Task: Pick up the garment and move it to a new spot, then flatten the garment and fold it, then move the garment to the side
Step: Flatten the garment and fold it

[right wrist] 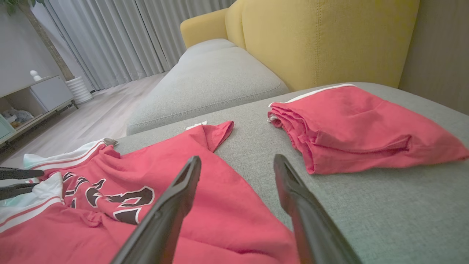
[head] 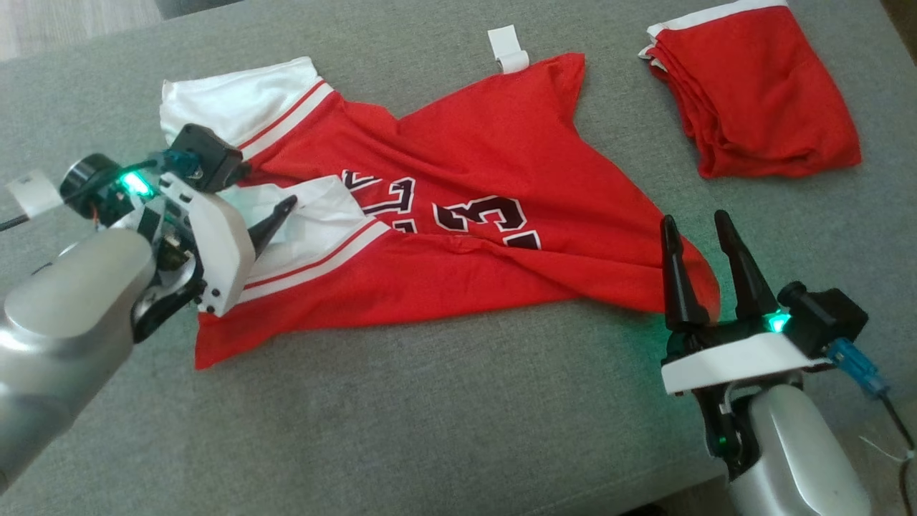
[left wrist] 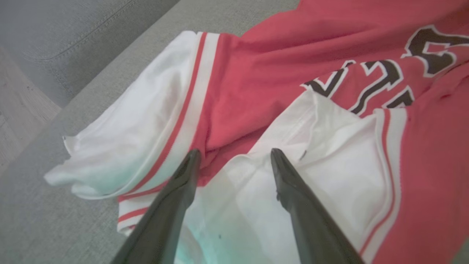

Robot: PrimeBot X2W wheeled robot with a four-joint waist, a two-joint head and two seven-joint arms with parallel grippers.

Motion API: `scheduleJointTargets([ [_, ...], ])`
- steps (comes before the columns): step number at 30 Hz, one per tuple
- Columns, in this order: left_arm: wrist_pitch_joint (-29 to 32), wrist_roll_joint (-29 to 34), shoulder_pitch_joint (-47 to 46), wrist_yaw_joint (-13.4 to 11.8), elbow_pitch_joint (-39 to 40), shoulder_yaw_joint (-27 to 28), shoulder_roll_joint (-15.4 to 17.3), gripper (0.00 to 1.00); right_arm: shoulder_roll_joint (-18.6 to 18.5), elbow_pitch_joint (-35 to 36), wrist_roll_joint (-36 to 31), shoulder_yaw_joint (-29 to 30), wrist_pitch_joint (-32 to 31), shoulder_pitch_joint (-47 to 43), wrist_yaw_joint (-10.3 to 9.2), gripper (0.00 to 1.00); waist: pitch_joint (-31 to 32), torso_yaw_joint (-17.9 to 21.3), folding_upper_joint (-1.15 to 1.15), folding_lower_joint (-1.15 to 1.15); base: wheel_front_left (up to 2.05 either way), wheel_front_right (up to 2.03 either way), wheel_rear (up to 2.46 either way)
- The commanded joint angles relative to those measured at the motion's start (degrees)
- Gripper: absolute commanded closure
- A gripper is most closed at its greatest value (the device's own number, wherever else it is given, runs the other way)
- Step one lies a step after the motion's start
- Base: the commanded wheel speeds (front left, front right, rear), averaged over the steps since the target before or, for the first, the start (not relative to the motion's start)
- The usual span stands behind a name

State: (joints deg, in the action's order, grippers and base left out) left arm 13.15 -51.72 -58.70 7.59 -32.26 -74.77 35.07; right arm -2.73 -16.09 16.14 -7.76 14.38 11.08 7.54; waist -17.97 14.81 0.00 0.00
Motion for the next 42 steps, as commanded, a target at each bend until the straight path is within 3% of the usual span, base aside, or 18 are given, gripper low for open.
scheduleJointTargets([
  [1, 0.6, -0.8, -3.1, -0.1, 0.9, 1.8, 1.8, 0.56, -0.1, 2.0, 0.5, -1.4, 0.6, 1.1, -0.05, 0.0, 0.1, 0.0, 0.0, 0.0, 0.0, 0.0, 0.0],
  [2, 0.9, -1.1, -3.1, -0.1, 1.3, 1.7, 1.8, 1.0, -0.1, 1.9, 0.5, -1.3, 0.6, 1.0, -0.05, 0.0, 0.1, -0.1, 0.0, 0.0, 0.0, 0.0, 0.0],
  [10, -1.0, -2.8, -2.4, -0.1, 2.9, 1.5, 1.6, 1.0, -0.1, 1.1, -0.2, -0.4, 0.6, 0.7, -0.05, 0.0, 2.3, -1.9, 0.0, 0.0, 0.0, 0.0, 0.0],
  [27, -16.5, -4.3, 0.8, -0.3, 2.9, 2.7, 2.1, 1.0, -0.1, -1.0, -2.0, 0.5, 0.6, -2.2, -0.05, 0.0, 11.8, -10.0, 0.0, 0.0, 0.0, 0.0, 0.0],
  [32, -24.5, -6.5, 5.5, -5.9, 2.2, 6.5, 1.3, 1.0, -0.1, -0.3, -2.8, 0.6, 0.6, -3.2, -0.05, 0.0, 13.6, -12.4, 0.0, 0.0, 0.0, 0.0, 0.0],
  [36, -27.7, -9.4, 12.7, -12.7, 5.2, 11.8, 0.4, 1.0, -0.1, 0.2, -2.9, 0.9, 0.6, -4.4, -0.05, 0.0, 14.9, -13.9, 0.0, 0.0, 0.0, 0.0, 0.0],
  [39, -28.1, -9.2, 19.6, -17.5, 10.4, 18.4, -0.9, 1.0, -0.1, 0.6, -3.0, 1.0, 0.6, -5.4, -0.05, 0.0, 15.3, -14.9, 0.0, 0.0, 0.0, 0.0, 0.0],
  [42, -28.1, -6.2, 28.0, -20.3, 16.5, 26.4, -3.3, 1.0, -0.1, 1.0, -3.1, 1.2, 0.6, -6.2, -0.05, 0.0, 15.4, -15.6, 0.0, 0.0, 0.0, 0.0, 0.0],
])
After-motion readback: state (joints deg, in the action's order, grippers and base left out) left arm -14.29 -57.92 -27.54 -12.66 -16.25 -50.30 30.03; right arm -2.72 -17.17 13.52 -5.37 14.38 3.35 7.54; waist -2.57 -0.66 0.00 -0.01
